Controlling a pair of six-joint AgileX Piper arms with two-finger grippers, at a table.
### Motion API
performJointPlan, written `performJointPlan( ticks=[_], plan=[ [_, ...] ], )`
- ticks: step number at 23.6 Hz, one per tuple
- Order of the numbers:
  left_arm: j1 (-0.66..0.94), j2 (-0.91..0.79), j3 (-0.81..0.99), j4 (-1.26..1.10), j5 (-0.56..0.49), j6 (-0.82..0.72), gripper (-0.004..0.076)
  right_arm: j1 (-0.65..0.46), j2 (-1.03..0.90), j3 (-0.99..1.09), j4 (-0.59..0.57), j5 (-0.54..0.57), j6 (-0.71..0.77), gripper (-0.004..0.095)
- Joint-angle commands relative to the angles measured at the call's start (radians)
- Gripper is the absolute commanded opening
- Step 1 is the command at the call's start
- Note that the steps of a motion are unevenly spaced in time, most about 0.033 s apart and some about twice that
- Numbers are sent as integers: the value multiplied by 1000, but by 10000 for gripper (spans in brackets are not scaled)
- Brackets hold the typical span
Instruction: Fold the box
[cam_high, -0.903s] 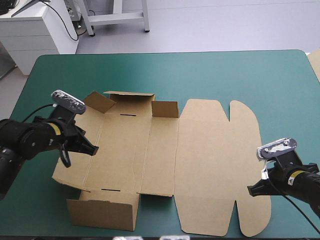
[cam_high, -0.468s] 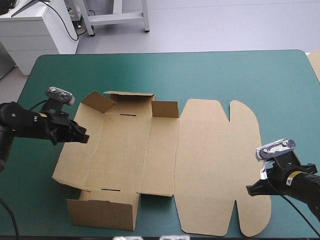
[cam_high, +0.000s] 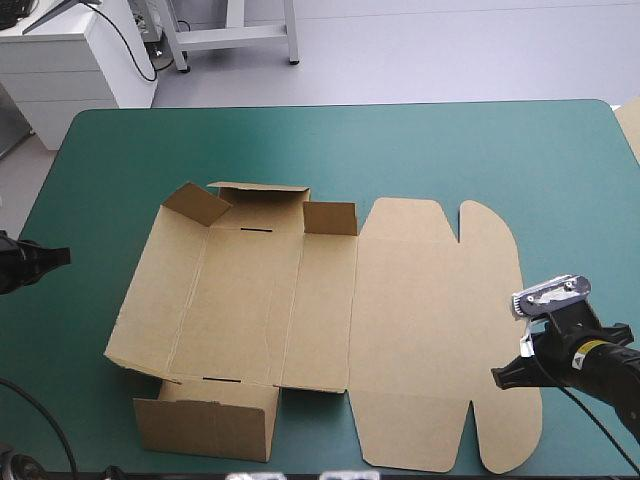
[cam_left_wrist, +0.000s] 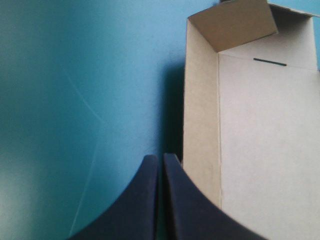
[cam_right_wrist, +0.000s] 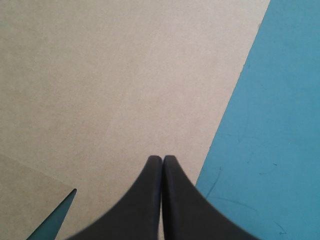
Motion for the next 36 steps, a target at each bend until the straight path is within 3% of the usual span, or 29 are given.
performJointPlan(
  ticks=[1, 7, 9, 14, 16, 24, 30, 36],
  plan=[
    [8, -19, -32, 34, -2, 3, 4, -8, -6, -25, 1, -50, -7, -19],
    [8, 11, -29, 5, 60, -70, 39, -8, -6, -25, 3, -52, -24, -19],
    [8, 29, -24, -5, 60, -59, 111, -8, -6, -25, 5, -56, -26, -19],
    [4, 73, -1, -64, 60, -10, 421, -8, -6, -25, 5, -73, -33, -19],
    [-9, 88, 24, -87, 60, -10, 484, -8, -6, -24, 5, -81, -33, -19],
    [-113, 214, 203, -137, 47, 36, 487, -8, -6, 16, 7, -102, -41, -19],
    [-208, 292, 238, -135, 56, 59, 485, -8, -6, 27, 12, -114, -38, -19],
    [-243, 300, 238, -83, 67, 56, 339, -8, -6, 27, 17, -123, -33, -20]
  ],
)
